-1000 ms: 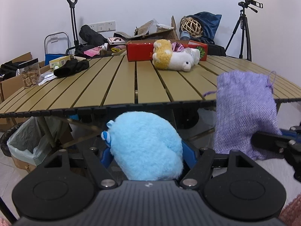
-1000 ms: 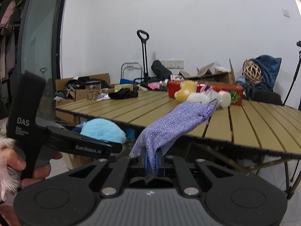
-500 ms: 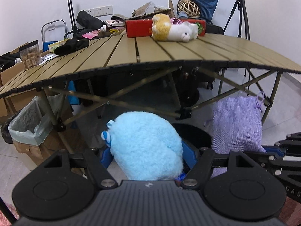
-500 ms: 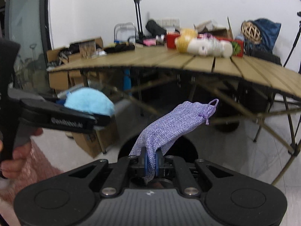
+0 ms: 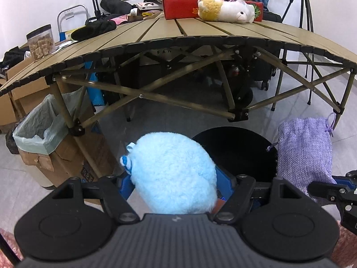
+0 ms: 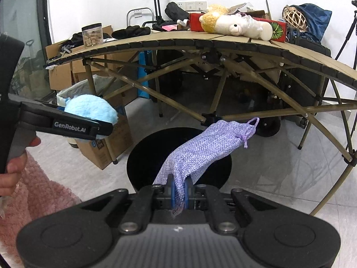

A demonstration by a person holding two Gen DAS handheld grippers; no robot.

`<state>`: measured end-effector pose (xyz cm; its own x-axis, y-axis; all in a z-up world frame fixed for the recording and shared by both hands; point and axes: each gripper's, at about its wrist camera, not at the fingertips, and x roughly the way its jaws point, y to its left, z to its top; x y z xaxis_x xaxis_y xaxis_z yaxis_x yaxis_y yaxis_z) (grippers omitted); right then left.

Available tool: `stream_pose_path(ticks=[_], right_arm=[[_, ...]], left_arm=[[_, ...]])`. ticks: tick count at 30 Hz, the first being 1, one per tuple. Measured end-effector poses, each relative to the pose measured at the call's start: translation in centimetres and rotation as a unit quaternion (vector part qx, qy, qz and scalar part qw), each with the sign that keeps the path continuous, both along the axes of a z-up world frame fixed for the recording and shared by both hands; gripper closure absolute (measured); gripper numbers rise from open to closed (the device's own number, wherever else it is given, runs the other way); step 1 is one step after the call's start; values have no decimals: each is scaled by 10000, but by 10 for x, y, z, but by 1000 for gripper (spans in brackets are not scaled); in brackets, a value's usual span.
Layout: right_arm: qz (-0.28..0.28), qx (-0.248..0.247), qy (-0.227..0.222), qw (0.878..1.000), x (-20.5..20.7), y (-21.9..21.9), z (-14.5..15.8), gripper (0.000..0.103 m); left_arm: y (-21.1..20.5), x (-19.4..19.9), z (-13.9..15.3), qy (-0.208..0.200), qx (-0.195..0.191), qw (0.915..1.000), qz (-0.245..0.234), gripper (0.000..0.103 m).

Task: Collect trash
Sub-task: 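Carry the blue plush and purple pouch with both tools down toward the black bin, then lower the purple pouch into the bin and open the right tool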

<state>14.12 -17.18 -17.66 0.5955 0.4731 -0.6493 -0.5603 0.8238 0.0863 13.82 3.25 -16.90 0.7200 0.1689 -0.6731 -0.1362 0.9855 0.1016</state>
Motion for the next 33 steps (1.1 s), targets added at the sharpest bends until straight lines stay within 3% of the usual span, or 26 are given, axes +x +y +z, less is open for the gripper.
stream_pose_path(ticks=[20,33], right_arm=[[130,141,499,9986,42,20,-26,96],[116,-76,605,9981,74,44,-43,95]], left_arm=[[2,15,-20,387,46,9991,143,29],[4,20,-25,494,36,9984,291,29]])
